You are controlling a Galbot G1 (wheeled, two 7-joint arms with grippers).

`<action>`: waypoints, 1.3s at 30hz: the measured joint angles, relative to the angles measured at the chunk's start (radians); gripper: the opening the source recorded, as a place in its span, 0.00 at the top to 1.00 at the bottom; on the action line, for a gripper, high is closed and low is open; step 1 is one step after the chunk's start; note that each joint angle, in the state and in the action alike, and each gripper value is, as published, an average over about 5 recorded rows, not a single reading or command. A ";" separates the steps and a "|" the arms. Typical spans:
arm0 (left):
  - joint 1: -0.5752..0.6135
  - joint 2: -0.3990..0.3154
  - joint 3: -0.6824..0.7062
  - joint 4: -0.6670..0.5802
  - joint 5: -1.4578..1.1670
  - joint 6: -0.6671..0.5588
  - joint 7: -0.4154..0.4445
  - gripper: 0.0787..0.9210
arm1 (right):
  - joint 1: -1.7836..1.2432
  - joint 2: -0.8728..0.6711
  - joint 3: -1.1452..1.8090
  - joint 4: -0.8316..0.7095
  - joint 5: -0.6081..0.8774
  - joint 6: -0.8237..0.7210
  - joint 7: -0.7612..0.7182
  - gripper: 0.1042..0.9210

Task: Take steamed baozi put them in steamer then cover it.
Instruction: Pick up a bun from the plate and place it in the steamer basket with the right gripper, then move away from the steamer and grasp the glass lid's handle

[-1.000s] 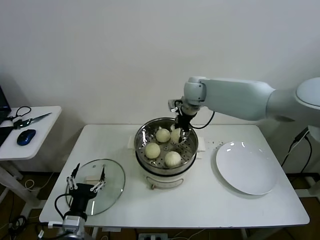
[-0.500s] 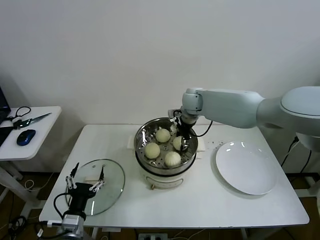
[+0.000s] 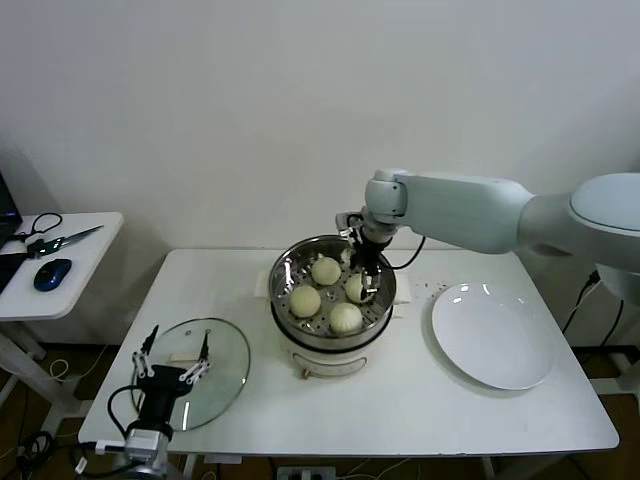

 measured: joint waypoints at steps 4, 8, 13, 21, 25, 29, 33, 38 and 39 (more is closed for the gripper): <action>-0.004 -0.003 0.001 0.000 0.005 0.003 -0.001 0.12 | 0.009 -0.041 0.036 0.022 -0.008 0.014 0.000 0.12; -0.005 -0.007 -0.002 -0.001 0.011 0.004 -0.005 0.12 | 0.006 -0.097 0.081 0.044 -0.005 0.054 0.029 0.12; -0.002 -0.012 -0.009 -0.001 0.019 0.007 -0.007 0.12 | -0.024 -0.189 0.142 0.085 0.015 0.154 0.127 0.12; -0.001 -0.013 -0.011 -0.006 0.041 0.016 -0.016 0.12 | -0.148 -0.384 0.285 0.181 0.063 0.359 0.385 0.12; 0.001 -0.014 -0.010 -0.006 0.056 0.017 -0.020 0.12 | -0.272 -0.468 0.412 0.224 0.068 0.446 0.511 0.12; 0.000 -0.020 -0.015 -0.006 0.072 0.016 -0.022 0.12 | -0.459 -0.518 0.611 0.271 0.054 0.502 0.625 0.12; 0.000 -0.024 -0.021 -0.011 0.092 0.015 -0.024 0.12 | -0.679 -0.538 0.853 0.326 0.036 0.532 0.723 0.12; 0.002 -0.028 -0.028 -0.014 0.140 0.009 -0.024 0.12 | -0.968 -0.540 1.158 0.410 0.012 0.542 0.812 0.12; 0.002 -0.029 -0.030 -0.014 0.155 0.008 -0.024 0.12 | -1.026 -0.537 1.216 0.429 0.006 0.542 0.826 0.12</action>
